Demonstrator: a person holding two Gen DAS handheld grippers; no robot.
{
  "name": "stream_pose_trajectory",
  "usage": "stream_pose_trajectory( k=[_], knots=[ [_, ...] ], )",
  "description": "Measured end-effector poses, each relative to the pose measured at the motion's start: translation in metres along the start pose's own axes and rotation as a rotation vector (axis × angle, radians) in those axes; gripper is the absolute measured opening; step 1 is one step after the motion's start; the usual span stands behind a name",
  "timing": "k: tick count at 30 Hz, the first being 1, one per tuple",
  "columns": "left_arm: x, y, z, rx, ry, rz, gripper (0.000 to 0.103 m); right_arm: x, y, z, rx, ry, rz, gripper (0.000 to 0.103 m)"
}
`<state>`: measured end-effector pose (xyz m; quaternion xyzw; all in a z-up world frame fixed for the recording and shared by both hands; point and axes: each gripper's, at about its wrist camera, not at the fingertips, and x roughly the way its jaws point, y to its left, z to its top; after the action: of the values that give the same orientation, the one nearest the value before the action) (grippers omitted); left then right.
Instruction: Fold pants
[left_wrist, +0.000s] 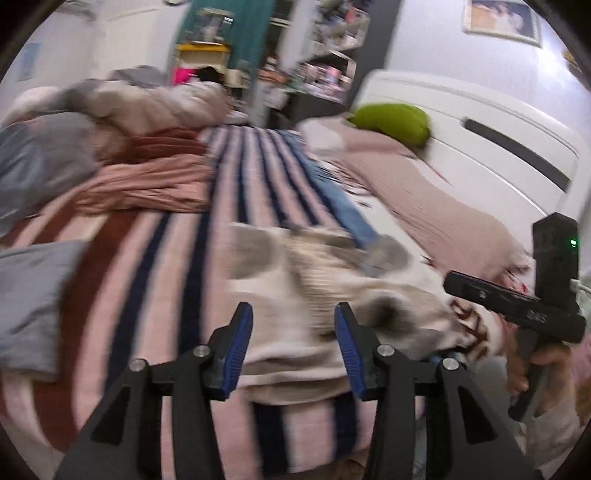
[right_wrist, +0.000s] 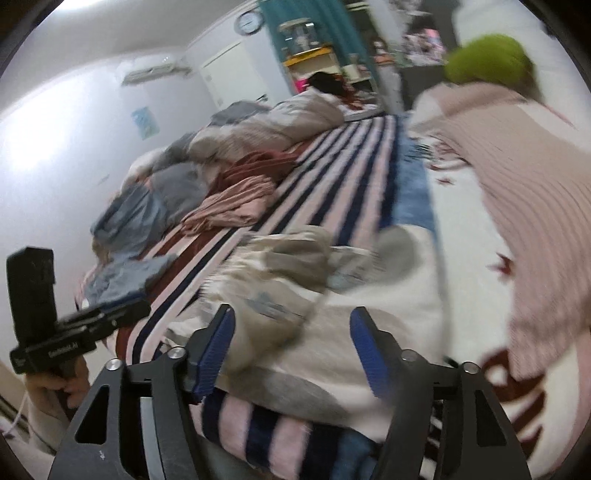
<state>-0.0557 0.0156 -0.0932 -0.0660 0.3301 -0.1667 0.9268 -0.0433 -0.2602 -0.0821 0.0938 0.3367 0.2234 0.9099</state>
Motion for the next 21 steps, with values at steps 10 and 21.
stream_pose_trajectory(
  k=[10, 21],
  knots=[
    [-0.002, 0.073, -0.015, -0.141, -0.033, 0.052, 0.043, 0.083, 0.084, 0.009, -0.197, 0.089, -0.036, 0.073],
    [0.014, 0.085, -0.018, -0.183, -0.021, 0.014, 0.043, 0.124, 0.084, -0.02, -0.319, 0.192, -0.276, 0.068]
  ],
)
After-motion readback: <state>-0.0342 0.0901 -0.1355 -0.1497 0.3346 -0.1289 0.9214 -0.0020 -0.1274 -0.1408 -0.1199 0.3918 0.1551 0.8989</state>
